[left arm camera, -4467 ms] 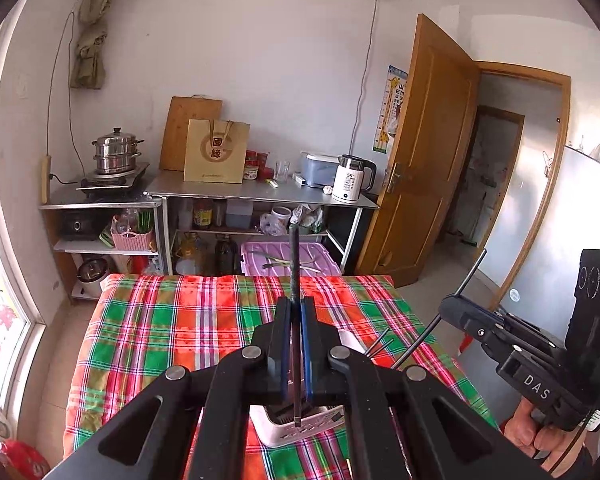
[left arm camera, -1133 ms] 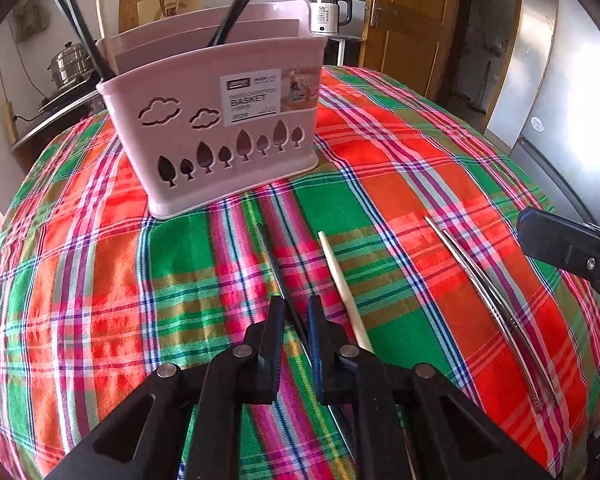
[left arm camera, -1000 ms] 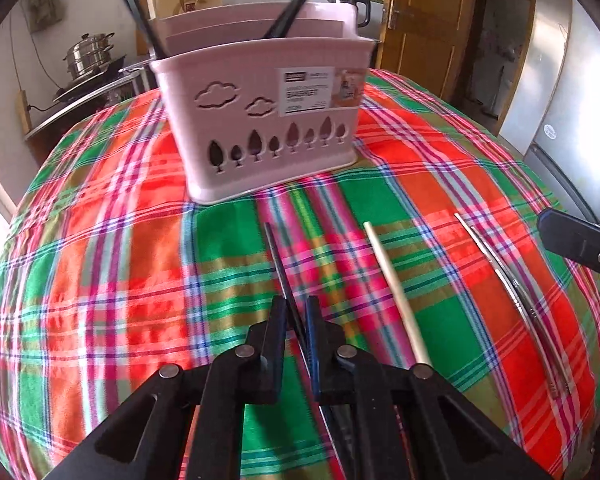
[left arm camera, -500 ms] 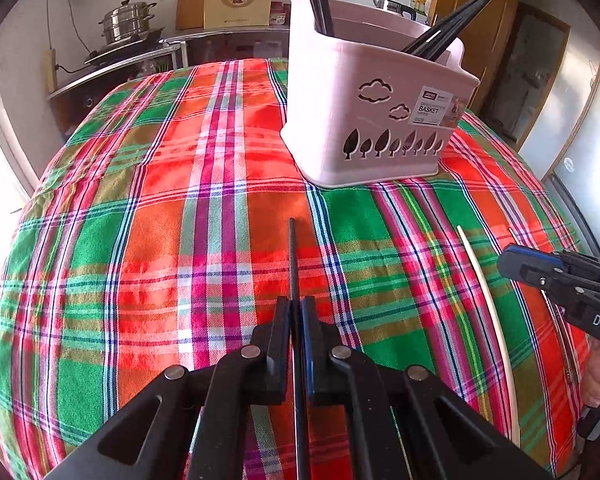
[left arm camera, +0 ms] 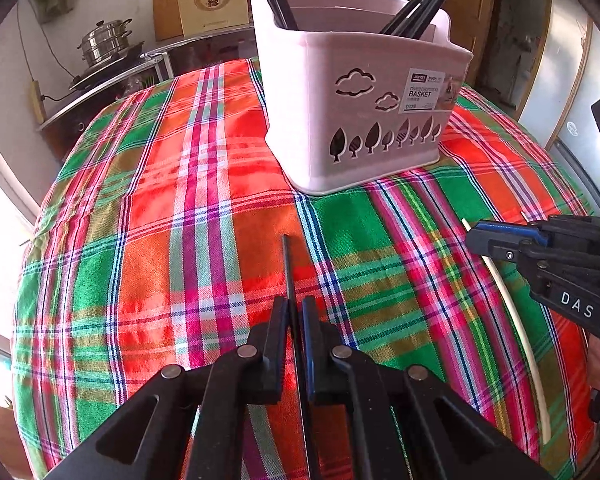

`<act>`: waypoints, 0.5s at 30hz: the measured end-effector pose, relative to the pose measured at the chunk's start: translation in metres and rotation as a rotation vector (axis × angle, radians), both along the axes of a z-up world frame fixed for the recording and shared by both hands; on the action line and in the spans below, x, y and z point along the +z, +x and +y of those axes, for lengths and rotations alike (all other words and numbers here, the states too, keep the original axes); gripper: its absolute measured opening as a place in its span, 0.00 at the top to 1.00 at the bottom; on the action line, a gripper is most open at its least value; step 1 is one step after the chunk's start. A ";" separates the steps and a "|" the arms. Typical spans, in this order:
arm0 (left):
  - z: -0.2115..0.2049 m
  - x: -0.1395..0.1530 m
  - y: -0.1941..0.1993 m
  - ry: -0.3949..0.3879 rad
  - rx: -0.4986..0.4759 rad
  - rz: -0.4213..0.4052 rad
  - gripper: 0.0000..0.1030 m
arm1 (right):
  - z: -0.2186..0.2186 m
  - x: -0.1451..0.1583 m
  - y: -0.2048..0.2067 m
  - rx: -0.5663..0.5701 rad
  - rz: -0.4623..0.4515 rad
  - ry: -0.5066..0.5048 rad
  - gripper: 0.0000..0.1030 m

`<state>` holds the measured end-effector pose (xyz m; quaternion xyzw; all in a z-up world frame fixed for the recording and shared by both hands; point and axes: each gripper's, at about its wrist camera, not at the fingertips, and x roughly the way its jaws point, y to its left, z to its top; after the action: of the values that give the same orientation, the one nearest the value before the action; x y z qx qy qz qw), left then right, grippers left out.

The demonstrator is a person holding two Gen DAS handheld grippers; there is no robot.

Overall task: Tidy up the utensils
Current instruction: 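Grasp a black chopstick with the left tool while the right tool grasps a wooden one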

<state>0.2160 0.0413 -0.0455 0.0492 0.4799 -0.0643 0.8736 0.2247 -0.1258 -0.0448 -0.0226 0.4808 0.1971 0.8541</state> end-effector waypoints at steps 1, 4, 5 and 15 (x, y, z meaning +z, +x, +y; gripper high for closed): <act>-0.001 0.000 0.000 0.002 -0.002 0.002 0.94 | 0.001 0.000 0.000 0.003 0.001 -0.003 0.94; 0.000 0.002 0.003 -0.025 -0.001 0.019 0.95 | 0.000 0.004 0.001 0.006 0.007 0.015 0.95; 0.001 0.003 0.005 -0.042 -0.003 0.022 0.95 | -0.001 0.007 0.000 0.008 0.000 0.024 0.95; 0.007 0.052 -0.005 -0.130 -0.006 -0.076 0.96 | -0.015 0.066 -0.009 0.026 -0.129 0.114 0.95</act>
<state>0.2110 0.0483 0.0062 -0.0034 0.4411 -0.0961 0.8923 0.2152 -0.1409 0.0217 0.0073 0.4126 0.2337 0.8804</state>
